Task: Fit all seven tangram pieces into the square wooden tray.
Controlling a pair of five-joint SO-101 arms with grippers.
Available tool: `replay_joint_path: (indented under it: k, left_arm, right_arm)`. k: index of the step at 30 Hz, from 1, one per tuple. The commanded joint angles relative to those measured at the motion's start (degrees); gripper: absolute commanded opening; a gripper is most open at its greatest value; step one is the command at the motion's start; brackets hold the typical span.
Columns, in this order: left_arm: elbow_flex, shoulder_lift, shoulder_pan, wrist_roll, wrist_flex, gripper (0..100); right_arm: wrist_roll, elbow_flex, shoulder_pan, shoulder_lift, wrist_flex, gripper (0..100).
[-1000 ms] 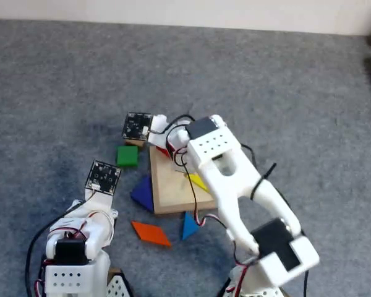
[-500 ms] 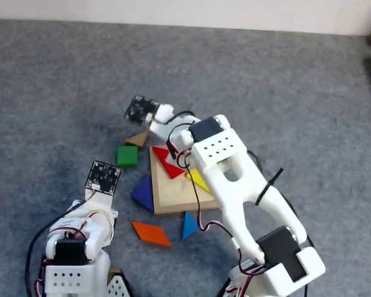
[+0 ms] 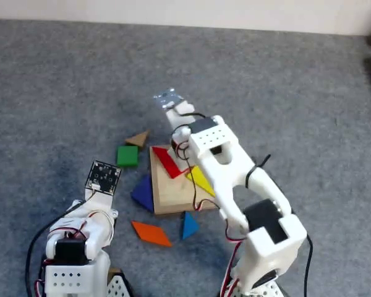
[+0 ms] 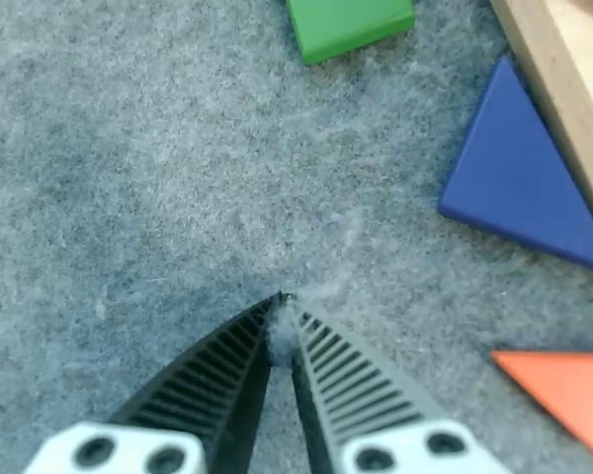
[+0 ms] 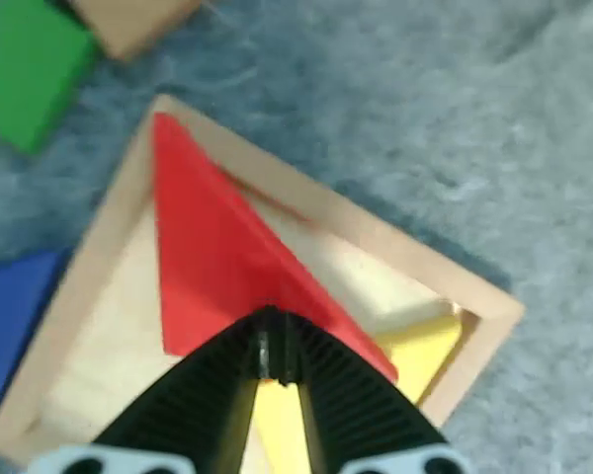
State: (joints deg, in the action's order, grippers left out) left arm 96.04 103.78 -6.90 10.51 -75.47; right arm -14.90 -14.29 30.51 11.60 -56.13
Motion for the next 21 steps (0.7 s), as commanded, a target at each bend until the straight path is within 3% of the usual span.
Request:
replay_joint_path:
  k: [1, 11, 21]
  left_arm:
    - [1.1, 0.7, -0.7, -0.6, -0.2, 0]
    - [1.1, 0.7, -0.9, -0.6, -0.3, 0]
    - [1.1, 0.7, -0.9, -0.6, -0.3, 0]
  right_arm:
    - [0.4, 3.6, -3.2, 1.0, 0.9, 0.5]
    - [0.3, 3.8, -6.9, 3.0, 1.1, 0.5]
    - [0.6, 1.8, -6.6, -12.1, -0.3, 0.5]
